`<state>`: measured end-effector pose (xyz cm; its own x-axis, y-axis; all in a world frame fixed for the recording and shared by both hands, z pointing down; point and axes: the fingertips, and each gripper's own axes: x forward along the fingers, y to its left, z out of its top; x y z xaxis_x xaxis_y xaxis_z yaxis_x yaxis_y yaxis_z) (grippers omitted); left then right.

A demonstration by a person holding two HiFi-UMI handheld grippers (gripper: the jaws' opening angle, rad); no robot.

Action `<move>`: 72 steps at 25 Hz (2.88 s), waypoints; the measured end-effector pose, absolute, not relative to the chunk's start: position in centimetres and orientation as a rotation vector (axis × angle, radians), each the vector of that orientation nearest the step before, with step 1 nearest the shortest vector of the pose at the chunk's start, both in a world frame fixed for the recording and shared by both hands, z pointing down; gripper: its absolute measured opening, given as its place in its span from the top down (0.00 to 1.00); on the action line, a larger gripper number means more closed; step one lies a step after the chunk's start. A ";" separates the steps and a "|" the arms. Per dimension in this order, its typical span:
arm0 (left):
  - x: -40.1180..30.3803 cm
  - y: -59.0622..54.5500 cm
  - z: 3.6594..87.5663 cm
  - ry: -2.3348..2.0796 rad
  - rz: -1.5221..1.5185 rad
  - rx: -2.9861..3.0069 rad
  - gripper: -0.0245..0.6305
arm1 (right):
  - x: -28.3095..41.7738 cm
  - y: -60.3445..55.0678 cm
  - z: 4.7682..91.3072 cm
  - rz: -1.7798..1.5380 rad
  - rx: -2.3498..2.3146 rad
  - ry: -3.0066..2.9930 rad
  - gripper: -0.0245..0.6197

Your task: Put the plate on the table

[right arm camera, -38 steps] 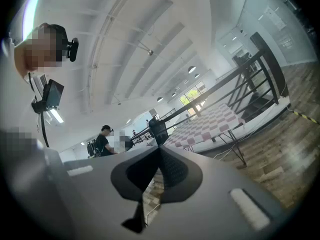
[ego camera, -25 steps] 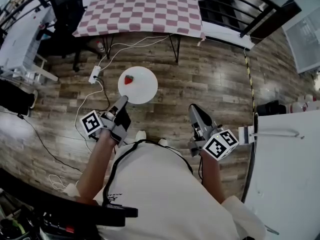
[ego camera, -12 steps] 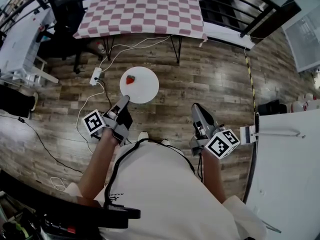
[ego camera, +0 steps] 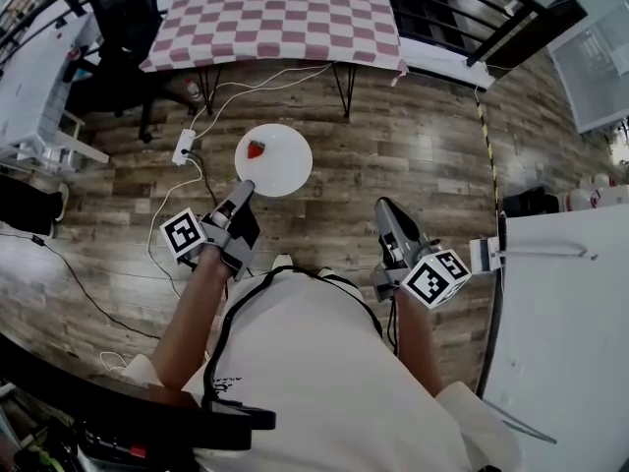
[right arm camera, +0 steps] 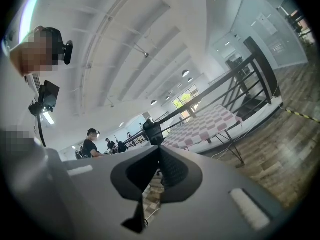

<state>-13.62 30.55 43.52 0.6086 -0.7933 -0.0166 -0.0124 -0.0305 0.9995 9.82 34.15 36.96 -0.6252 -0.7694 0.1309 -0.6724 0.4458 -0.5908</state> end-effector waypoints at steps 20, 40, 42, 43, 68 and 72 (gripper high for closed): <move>-19.3 33.8 45.7 -0.716 -0.700 1.492 0.93 | 3.9 38.0 38.6 -0.982 -1.293 2.544 0.95; -20.1 29.2 46.3 -0.761 -0.720 1.461 0.93 | 3.1 31.8 39.3 -1.010 -1.243 2.567 0.95; -19.4 28.0 46.2 -0.759 -0.711 1.464 0.93 | 3.7 30.5 39.3 -1.015 -1.243 2.563 0.95; -19.1 27.3 46.1 -0.758 -0.708 1.468 0.93 | 4.0 29.8 39.4 -1.018 -1.244 2.559 0.95; -7.1 9.5 43.5 -0.780 -0.760 1.481 0.93 | 14.5 11.1 39.0 -1.037 -1.130 2.615 0.95; -5.4 7.7 43.5 -0.786 -0.769 1.483 0.93 | 16.1 9.0 39.2 -1.044 -1.110 2.616 0.95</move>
<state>-5.40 7.71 43.52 0.5488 -0.8358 -0.0158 -0.0341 -0.0413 0.9986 16.10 9.02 39.25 -0.7255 -0.6710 0.1532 -0.5921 0.4950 -0.6359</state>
